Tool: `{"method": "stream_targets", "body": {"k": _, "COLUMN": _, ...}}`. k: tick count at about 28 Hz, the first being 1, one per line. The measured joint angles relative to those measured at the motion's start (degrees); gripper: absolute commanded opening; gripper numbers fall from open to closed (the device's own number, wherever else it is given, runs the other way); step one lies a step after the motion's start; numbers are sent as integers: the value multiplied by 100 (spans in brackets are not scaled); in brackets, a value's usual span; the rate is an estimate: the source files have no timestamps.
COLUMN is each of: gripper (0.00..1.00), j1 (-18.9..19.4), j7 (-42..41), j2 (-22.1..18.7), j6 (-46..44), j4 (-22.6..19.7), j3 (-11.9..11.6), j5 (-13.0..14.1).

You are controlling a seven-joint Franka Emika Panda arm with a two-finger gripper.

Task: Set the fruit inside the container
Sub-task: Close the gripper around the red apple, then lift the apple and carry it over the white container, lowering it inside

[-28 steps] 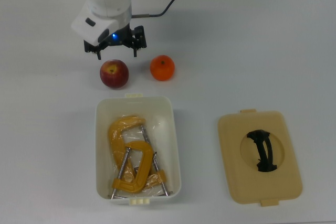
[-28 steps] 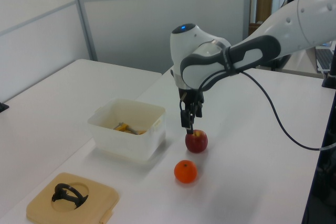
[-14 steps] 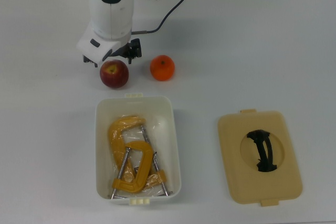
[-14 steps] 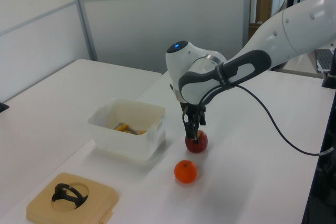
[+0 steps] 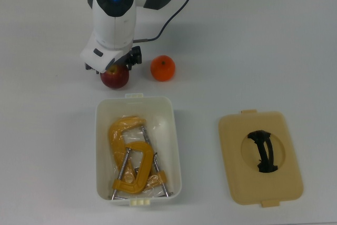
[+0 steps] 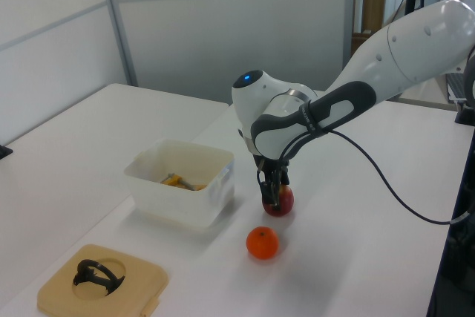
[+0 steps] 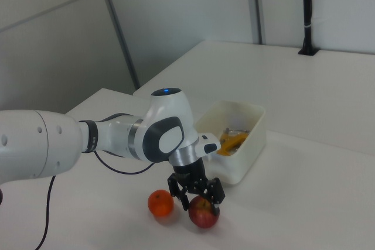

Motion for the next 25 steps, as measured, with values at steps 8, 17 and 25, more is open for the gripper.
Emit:
{"method": "stream_targets", "body": {"k": 8, "gripper": 0, "j1": 53, "j7": 0, "j2": 4, "j6": 11, "j4": 25, "j3": 15, "j5": -10}}
{"method": "stream_targets", "body": {"k": 17, "gripper": 0, "j1": 121, "j7": 0, "j2": -33, "j6": -167, "j4": 223, "j3": 25, "j5": 3}}
{"method": "stream_targets", "body": {"k": 25, "gripper": 0, "j1": 110, "j7": 0, "j2": -200, "j6": -976, "j4": 1436, "j3": 5, "j5": 811}}
